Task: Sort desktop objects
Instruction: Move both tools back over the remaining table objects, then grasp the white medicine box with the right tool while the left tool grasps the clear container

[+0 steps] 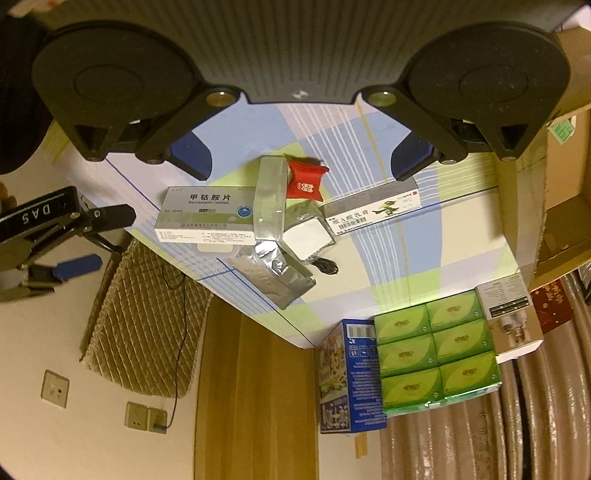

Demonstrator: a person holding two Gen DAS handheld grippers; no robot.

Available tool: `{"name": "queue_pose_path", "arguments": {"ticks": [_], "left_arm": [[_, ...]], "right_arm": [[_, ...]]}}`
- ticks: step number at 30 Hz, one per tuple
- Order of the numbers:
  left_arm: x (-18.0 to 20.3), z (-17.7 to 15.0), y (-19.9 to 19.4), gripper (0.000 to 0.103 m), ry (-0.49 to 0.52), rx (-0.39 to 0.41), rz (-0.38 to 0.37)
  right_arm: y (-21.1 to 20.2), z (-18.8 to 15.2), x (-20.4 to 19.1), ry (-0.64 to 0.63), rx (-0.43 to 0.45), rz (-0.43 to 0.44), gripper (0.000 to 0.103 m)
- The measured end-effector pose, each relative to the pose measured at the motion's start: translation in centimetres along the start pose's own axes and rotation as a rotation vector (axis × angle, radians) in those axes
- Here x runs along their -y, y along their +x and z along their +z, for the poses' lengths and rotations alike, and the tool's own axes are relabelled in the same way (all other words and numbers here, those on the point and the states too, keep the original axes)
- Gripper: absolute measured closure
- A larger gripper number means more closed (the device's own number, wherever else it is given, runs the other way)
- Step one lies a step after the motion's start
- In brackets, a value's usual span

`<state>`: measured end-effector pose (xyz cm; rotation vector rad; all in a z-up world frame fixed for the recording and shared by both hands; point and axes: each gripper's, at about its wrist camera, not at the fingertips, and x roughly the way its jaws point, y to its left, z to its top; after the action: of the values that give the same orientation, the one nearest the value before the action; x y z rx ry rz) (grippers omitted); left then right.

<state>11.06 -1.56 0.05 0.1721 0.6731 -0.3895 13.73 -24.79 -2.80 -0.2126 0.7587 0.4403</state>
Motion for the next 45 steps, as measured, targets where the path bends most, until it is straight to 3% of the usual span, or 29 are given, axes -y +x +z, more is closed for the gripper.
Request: {"name": "queue_pose_path", "arguments": {"ticks": [14, 20, 34, 39, 43, 45], "left_arm": [[0.6, 0.2, 4.5, 0.002, 0.082, -0.032, -0.074], [1.1, 0.7, 7.0, 0.005, 0.119, -0.049, -0.1], [1.4, 1.6, 11.9, 0.031, 0.127, -0.078, -0.156], [1.4, 1.5, 13.1, 0.056, 0.112, -0.103, -0.166], [1.3, 1.4, 13.5, 0.064, 0.101, -0.106, -0.164], [1.4, 1.3, 13.5, 0.072, 0.099, -0.107, -0.159]], "right_arm": [[4.4, 1.8, 0.3, -0.24, -0.088, 0.098, 0.015], [7.2, 2.2, -0.5, -0.374, -0.168, 0.15, 0.034], [12.5, 3.3, -0.2, -0.449, -0.261, 0.18, 0.062], [13.5, 3.3, -0.4, -0.452, -0.274, 0.187, 0.064], [14.0, 3.1, -0.8, -0.456, -0.291, 0.196, 0.072], [14.2, 3.0, -1.0, -0.448, -0.298, 0.2, 0.077]]}}
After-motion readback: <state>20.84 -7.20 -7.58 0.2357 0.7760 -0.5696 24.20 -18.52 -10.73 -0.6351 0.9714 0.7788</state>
